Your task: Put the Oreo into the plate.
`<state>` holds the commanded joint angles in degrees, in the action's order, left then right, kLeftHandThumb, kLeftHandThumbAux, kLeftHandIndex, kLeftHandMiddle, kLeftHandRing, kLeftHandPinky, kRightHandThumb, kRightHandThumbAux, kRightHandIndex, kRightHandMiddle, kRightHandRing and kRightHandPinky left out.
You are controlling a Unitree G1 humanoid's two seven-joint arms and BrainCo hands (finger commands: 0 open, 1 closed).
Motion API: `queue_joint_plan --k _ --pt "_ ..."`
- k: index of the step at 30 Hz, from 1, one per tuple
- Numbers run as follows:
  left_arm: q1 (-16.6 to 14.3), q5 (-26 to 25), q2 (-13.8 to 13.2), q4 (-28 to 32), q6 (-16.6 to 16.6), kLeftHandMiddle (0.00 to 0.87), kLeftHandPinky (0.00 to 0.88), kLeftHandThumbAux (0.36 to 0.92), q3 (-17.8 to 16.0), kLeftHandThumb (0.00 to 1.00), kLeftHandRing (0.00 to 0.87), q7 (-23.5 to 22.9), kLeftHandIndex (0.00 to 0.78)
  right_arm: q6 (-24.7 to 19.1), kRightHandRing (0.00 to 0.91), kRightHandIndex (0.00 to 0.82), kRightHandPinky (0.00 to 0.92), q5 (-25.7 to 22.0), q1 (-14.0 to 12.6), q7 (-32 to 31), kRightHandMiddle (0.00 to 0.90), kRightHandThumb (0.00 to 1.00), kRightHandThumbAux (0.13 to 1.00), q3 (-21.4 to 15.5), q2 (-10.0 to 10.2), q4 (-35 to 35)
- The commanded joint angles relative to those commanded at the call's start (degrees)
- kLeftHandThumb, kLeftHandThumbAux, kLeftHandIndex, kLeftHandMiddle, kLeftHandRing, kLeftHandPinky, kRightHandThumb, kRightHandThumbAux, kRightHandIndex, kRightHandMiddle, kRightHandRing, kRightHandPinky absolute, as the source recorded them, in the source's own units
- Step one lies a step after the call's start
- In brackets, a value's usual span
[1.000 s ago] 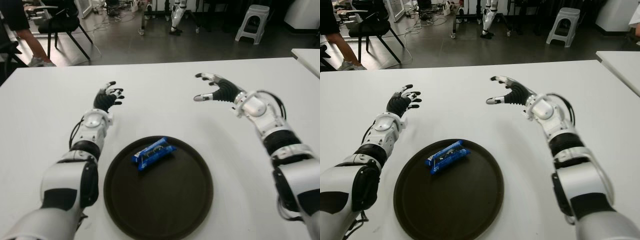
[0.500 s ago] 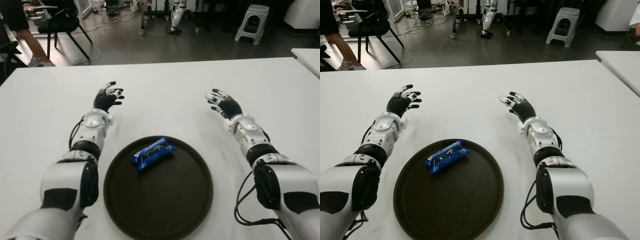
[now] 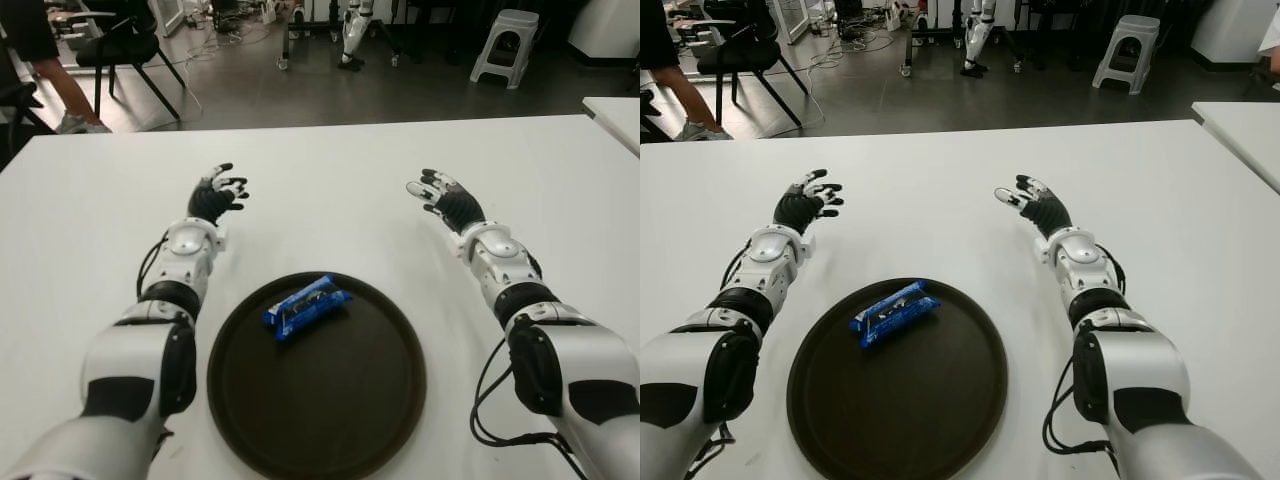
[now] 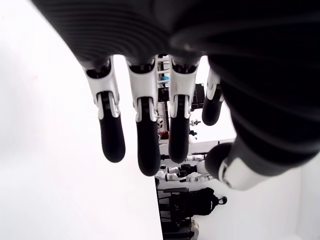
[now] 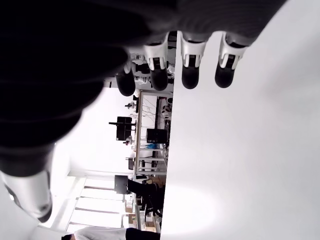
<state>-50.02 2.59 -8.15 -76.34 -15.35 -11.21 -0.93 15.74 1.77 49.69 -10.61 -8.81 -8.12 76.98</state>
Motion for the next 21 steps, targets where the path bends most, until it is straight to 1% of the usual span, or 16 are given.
queue_joint_plan --k 6,10,12,14,18,21 --pt "0.12 -0.01 -0.04 -0.01 -0.13 0.298 0.366 0.697 -0.09 0.475 0.342 -0.08 0.151 1.0 0.0 0.0 0.0 1.33 0.37 2.41 0.0 0.035 0.598 0.39 1.41 -0.15" --pt "0.16 0.08 -0.14 -0.02 -0.16 0.295 0.373 0.698 -0.02 0.461 0.342 -0.14 0.149 3.1 0.0 0.0 0.0 4.9 -0.55 5.51 0.0 0.037 0.56 3.31 2.45 -0.21" --pt "0.15 0.18 -0.14 0.0 -0.14 0.295 0.375 0.7 0.08 0.45 0.342 -0.09 0.148 6.08 0.0 0.0 0.0 7.87 -1.89 7.65 0.0 0.039 0.547 6.02 3.14 -0.51" --pt "0.14 0.24 -0.14 0.01 -0.14 0.293 0.374 0.709 0.15 0.427 0.34 -0.05 0.148 8.08 0.0 0.0 0.0 9.6 -2.6 8.91 0.0 0.04 0.535 7.57 3.52 -0.66" --pt "0.14 0.25 -0.16 0.04 -0.1 0.293 0.374 0.715 0.23 0.422 0.34 -0.13 0.149 10.55 0.0 0.0 0.0 10.47 -2.72 9.06 0.0 0.034 0.538 8.34 3.1 -0.61" --pt "0.11 0.24 -0.16 0.06 -0.05 0.291 0.37 0.727 0.26 0.438 0.337 -0.14 0.145 11.06 0.0 0.0 0.0 10.5 -2.75 8.84 0.0 0.029 0.552 8.45 2.89 -0.47"
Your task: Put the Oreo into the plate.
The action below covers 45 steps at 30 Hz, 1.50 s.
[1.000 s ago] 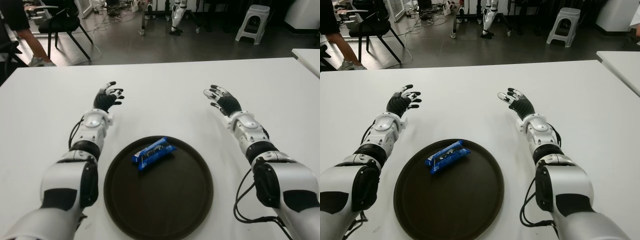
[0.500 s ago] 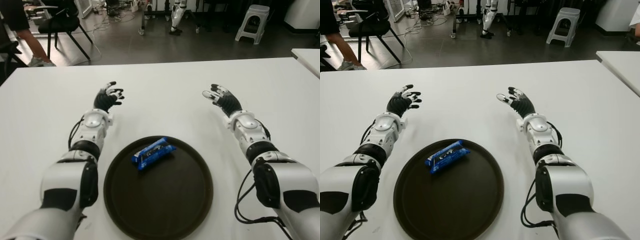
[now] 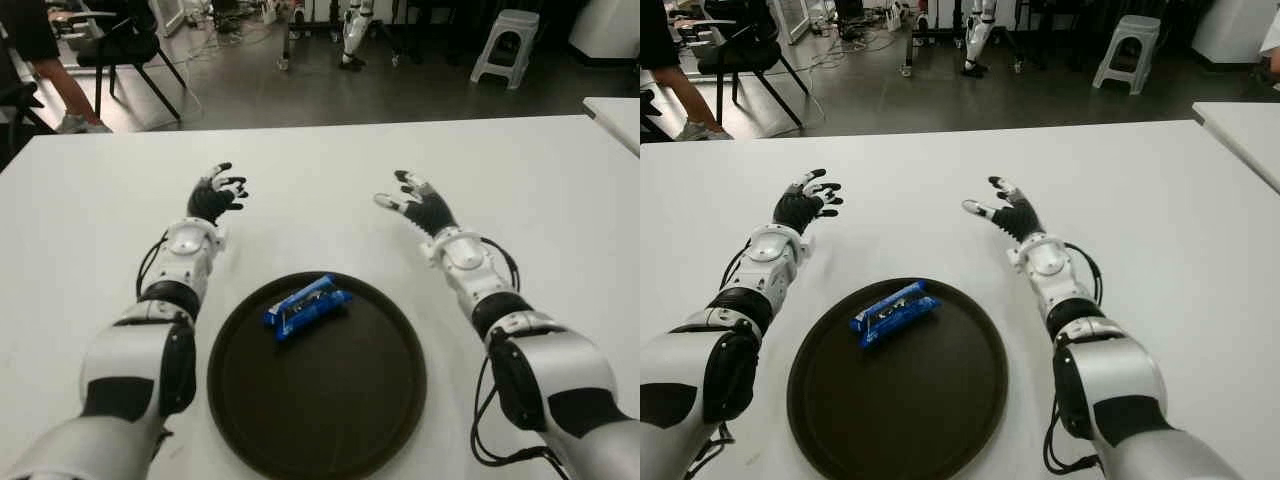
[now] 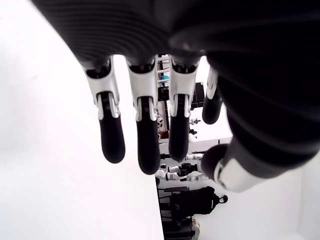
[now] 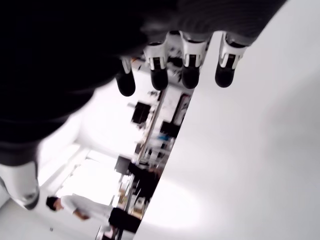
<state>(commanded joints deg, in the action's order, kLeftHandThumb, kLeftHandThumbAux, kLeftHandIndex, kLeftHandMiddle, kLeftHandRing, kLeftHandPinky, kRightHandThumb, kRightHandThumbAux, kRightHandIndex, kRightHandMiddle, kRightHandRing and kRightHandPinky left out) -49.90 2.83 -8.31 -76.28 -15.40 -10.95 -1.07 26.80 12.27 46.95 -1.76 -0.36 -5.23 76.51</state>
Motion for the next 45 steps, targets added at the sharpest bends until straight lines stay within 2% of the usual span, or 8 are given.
queue_joint_plan --k 15,21,26,34,45 --pt "-0.14 -0.22 0.02 -0.14 0.5 0.294 0.383 0.71 -0.19 0.435 0.345 -0.47 0.152 -2.56 0.0 0.0 0.0 -0.16 0.47 0.16 0.001 0.005 0.553 -0.62 -0.83 0.56" --pt "-0.09 -0.3 0.06 -0.12 0.31 0.291 0.388 0.709 -0.29 0.403 0.346 -0.83 0.152 -3.34 0.008 0.0 0.006 -1.05 0.58 0.08 0.035 0.011 0.565 -1.68 -1.27 0.6" --pt "-0.11 -0.16 0.05 -0.11 0.38 0.285 0.402 0.69 -0.15 0.353 0.344 -0.95 0.149 -4.86 0.074 0.039 0.072 -2.15 0.92 -0.22 0.092 0.058 0.571 -3.35 -2.31 0.86" --pt "-0.16 -0.09 0.07 -0.01 0.41 0.301 0.409 0.668 0.04 0.316 0.353 -1.23 0.169 -4.74 0.16 0.111 0.144 -4.45 1.45 0.18 0.175 0.121 0.59 -6.26 -2.42 0.54" --pt "-0.21 0.01 -0.17 0.08 0.3 0.311 0.382 0.692 0.43 0.256 0.339 -2.09 0.201 -4.31 0.208 0.159 0.194 -5.41 2.02 0.19 0.223 0.142 0.585 -8.05 -3.41 0.53"
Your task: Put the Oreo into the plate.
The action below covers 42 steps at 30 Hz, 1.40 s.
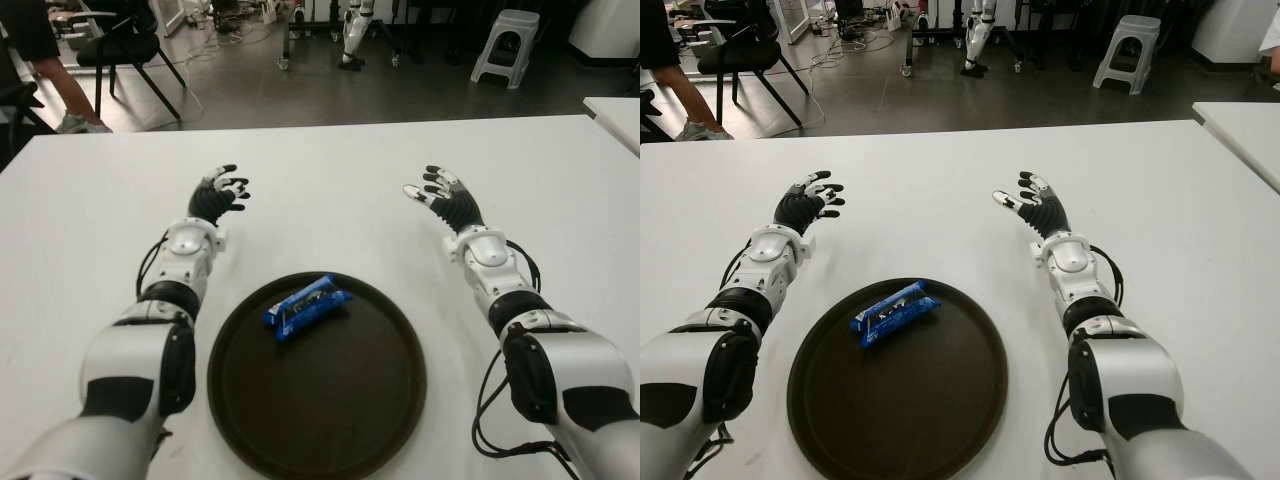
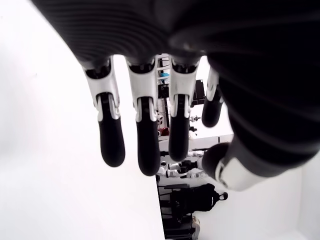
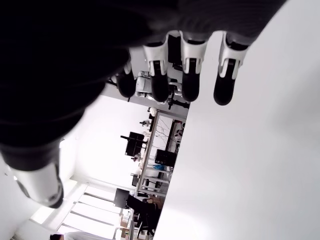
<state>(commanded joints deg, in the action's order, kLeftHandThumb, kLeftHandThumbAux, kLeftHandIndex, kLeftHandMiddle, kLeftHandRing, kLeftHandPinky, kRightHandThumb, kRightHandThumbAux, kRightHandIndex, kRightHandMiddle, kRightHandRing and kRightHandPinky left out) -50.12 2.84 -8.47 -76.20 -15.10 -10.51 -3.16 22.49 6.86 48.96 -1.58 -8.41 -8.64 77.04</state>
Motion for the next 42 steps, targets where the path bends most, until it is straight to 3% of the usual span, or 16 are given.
queue_joint_plan --k 15,23,42 --pt "0.14 0.15 -0.1 0.11 -0.65 0.297 0.378 0.694 0.55 0.162 0.331 -0.39 0.186 -2.68 0.278 0.213 0.283 -1.06 0.43 -1.12 0.289 0.138 0.625 -1.9 -0.99 0.42" --pt "0.24 0.14 -0.15 0.05 -0.88 0.312 0.385 0.66 0.56 0.128 0.34 -0.64 0.19 -3.68 0.309 0.23 0.316 -1.03 0.6 -2.27 0.301 0.058 0.582 -1.92 -1.37 0.44" --pt "0.12 0.36 -0.01 -0.02 -1.06 0.305 0.38 0.662 0.76 0.097 0.332 -0.23 0.196 -3.07 0.344 0.234 0.376 -0.44 0.64 -3.35 0.317 0.029 0.55 -1.12 -1.43 0.24"
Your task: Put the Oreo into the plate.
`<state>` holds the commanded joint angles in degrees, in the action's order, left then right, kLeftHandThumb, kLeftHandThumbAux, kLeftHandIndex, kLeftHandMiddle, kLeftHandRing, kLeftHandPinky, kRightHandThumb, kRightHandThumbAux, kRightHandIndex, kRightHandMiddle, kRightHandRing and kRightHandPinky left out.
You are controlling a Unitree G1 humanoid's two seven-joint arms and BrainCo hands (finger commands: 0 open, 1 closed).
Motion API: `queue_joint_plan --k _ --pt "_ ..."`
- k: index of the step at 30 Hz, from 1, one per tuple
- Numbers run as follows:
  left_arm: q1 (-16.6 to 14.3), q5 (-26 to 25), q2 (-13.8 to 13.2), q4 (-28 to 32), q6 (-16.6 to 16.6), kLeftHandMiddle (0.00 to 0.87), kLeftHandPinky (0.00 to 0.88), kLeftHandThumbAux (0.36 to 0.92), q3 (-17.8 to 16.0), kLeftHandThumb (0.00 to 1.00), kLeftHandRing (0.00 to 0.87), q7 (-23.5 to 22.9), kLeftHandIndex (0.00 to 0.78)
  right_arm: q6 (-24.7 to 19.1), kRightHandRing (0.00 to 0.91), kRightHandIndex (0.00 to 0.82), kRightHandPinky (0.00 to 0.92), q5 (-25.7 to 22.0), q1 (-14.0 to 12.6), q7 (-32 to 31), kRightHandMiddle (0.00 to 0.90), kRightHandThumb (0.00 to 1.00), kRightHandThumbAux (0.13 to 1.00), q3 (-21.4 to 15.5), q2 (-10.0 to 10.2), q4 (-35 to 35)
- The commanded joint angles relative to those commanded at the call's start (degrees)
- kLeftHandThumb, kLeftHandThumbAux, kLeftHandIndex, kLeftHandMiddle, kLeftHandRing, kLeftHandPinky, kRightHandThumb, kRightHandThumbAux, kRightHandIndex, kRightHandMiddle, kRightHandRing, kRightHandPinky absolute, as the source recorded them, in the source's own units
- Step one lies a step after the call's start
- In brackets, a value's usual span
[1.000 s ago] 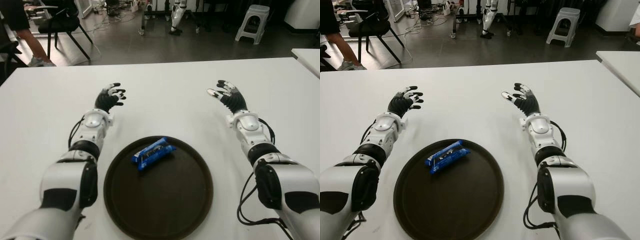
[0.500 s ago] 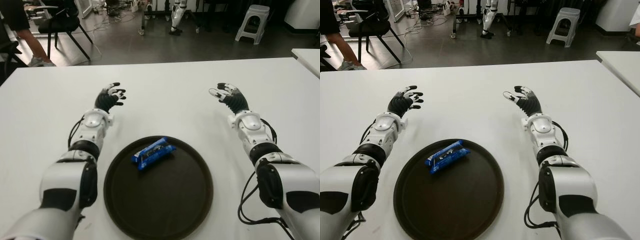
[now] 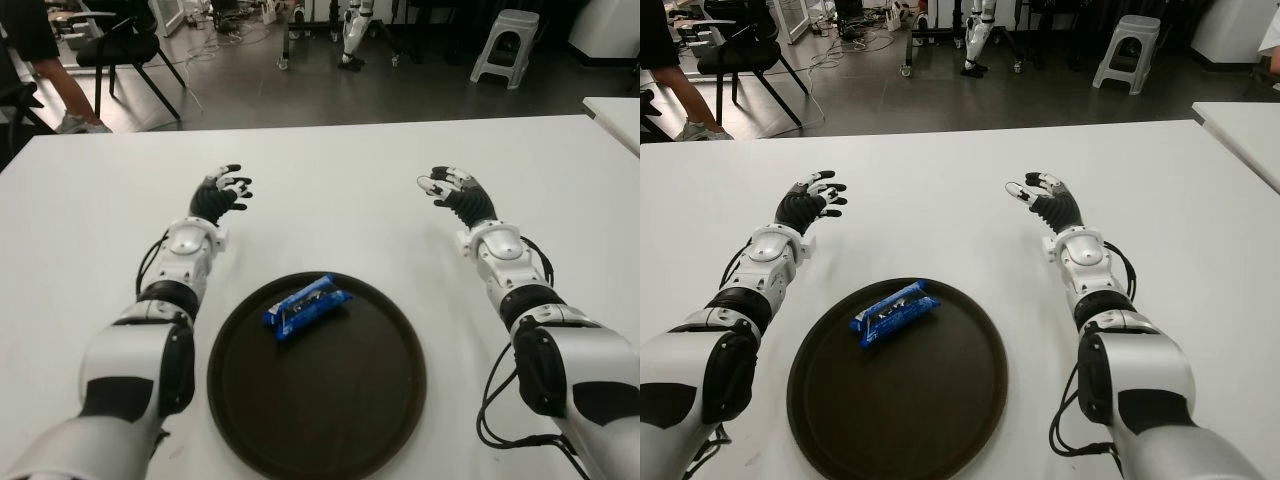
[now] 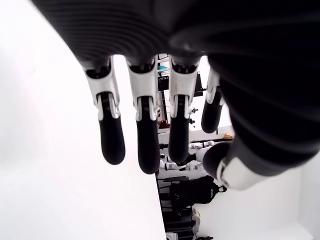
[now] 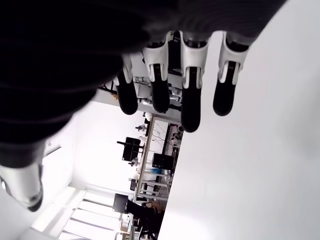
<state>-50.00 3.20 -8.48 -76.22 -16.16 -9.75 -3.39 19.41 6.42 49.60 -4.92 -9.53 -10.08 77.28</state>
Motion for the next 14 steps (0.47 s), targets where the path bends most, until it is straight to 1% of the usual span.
queue_joint_plan --k 9,14 --pt "-0.02 -0.18 -0.01 0.02 0.03 0.309 0.392 0.654 -0.16 0.089 0.342 -0.02 0.193 -0.21 0.359 0.229 0.404 0.2 -0.06 -0.77 0.327 0.064 0.545 0.38 0.02 0.0" --pt "0.05 0.04 -0.13 0.03 0.0 0.309 0.39 0.648 0.03 0.08 0.342 0.05 0.195 -0.55 0.35 0.222 0.387 0.64 -0.12 -0.64 0.322 0.069 0.539 0.89 0.15 0.01"
